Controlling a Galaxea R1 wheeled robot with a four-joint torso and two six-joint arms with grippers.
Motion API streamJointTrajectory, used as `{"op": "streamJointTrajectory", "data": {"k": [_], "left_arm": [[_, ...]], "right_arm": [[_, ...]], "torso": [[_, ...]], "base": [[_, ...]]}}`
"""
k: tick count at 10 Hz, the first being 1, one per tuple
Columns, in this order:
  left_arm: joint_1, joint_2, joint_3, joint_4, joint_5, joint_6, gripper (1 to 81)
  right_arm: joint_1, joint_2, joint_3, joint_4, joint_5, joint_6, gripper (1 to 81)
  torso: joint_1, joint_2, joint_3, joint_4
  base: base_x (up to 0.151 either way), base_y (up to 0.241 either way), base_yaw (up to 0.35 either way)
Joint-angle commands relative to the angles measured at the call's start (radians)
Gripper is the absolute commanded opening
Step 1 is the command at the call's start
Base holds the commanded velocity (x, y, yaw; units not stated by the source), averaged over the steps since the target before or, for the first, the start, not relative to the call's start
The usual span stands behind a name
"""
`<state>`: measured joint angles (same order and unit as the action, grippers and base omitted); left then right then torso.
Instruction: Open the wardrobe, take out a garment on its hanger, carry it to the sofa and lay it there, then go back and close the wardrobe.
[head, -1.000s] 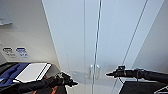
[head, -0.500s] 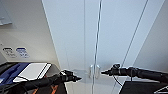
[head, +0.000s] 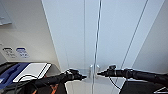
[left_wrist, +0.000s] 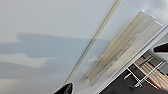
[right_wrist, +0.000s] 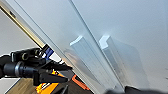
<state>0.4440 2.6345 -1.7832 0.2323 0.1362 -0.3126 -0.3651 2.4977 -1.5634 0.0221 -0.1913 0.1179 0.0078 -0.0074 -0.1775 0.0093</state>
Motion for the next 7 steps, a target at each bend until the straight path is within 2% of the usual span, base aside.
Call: {"op": "streamJointTrajectory", "data": {"k": [1,7], "left_arm": [[-0.161,0.029,-0.015,0.01,0.01,0.001,81.1],[-0.161,0.044,-0.041,0.019,0.039,0.001,81.1]], "right_arm": [[0.156,0.032,-0.018,0.001,0.018,0.003,81.1],[0.191,0.082,-0.15,0.001,0.001,0.002,81.1]], "torso": [[0.0,0.0,0.0,0.0],[0.0,0.0,0.0,0.0]], "base": [[0.0,0.0,0.0],[0.0,0.0,0.0]]}}
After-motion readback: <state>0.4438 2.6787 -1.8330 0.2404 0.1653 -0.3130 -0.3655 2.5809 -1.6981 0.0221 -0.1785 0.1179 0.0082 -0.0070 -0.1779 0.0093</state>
